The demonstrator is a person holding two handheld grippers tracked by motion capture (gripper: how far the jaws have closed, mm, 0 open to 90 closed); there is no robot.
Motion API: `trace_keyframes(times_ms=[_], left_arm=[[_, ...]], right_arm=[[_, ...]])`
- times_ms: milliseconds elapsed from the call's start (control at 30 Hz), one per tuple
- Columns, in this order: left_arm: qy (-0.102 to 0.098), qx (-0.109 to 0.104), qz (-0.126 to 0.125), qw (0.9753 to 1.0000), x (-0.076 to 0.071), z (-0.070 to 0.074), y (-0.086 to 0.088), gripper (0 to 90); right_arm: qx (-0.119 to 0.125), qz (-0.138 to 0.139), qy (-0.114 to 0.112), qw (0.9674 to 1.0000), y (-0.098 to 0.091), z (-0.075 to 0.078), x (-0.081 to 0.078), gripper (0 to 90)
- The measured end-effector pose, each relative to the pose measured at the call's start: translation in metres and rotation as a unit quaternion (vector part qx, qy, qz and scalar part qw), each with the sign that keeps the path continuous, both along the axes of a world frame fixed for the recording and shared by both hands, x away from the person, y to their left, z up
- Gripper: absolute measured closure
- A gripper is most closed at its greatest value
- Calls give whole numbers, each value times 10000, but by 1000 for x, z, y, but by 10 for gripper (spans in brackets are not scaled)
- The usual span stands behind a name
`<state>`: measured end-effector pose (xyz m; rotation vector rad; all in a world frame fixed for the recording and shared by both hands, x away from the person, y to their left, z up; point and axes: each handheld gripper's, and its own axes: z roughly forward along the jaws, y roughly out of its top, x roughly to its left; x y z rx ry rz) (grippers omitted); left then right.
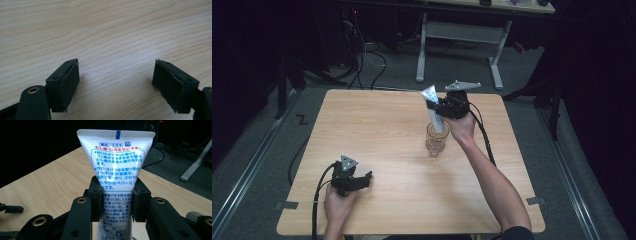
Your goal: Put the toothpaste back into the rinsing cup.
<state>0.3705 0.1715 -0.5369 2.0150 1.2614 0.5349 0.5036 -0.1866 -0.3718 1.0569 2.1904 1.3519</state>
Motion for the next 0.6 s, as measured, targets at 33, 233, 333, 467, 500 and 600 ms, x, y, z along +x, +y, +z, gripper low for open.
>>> trace_keyframes(times_ms=[33,233,333,467,500,600], left_arm=[[-1,1,-1,10000,0,0,0,218],[-1,0,1,10000,0,0,0,218],[-2,-1,1,10000,0,0,0,218],[0,-3,2,10000,0,0,0,218],[0,-3,1,10000,0,0,0,218],[0,-5,2,10000,0,0,0,218]], right_arm=[[4,3,0,10000,0,0,0,671],[54,-8,-3,10000,-2,-1,1,670],[85,0,-10,10000,-2,-3,1,670],[69,-29,37,10000,-1,-7,3,670],[85,-37,50,9999,-1,-8,4,670],[52,-35,49,10000,0,-11,5,669]])
